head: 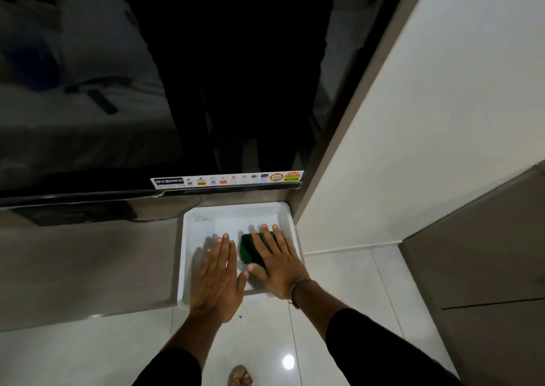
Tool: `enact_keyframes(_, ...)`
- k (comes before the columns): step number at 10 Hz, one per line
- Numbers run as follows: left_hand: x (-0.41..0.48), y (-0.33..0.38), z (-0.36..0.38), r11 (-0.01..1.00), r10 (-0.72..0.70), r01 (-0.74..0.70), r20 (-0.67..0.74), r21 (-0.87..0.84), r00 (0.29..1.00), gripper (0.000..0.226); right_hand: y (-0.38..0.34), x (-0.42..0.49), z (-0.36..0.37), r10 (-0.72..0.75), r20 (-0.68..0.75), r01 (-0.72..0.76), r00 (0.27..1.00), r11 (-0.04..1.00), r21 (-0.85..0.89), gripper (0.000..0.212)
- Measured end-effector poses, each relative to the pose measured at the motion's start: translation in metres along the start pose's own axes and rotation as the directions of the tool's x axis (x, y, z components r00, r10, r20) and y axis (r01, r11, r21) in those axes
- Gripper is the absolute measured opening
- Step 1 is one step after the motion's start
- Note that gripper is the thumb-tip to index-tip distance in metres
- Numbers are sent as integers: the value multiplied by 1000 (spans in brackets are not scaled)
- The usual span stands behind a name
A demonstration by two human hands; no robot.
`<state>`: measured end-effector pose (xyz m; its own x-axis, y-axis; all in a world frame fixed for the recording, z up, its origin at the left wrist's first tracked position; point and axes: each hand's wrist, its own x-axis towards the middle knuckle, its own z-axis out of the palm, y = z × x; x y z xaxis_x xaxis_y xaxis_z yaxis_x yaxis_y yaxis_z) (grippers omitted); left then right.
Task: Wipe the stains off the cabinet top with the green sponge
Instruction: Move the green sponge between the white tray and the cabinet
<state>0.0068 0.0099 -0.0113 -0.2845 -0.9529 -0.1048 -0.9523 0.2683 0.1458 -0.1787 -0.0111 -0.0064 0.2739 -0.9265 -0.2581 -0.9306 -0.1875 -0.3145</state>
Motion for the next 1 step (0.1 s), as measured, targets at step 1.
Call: enact_keyframes(1,-3,27,-8,995,56,-63,-84,-83,995,73,15,-51,-24,58,-138,-46,989,995,88,74)
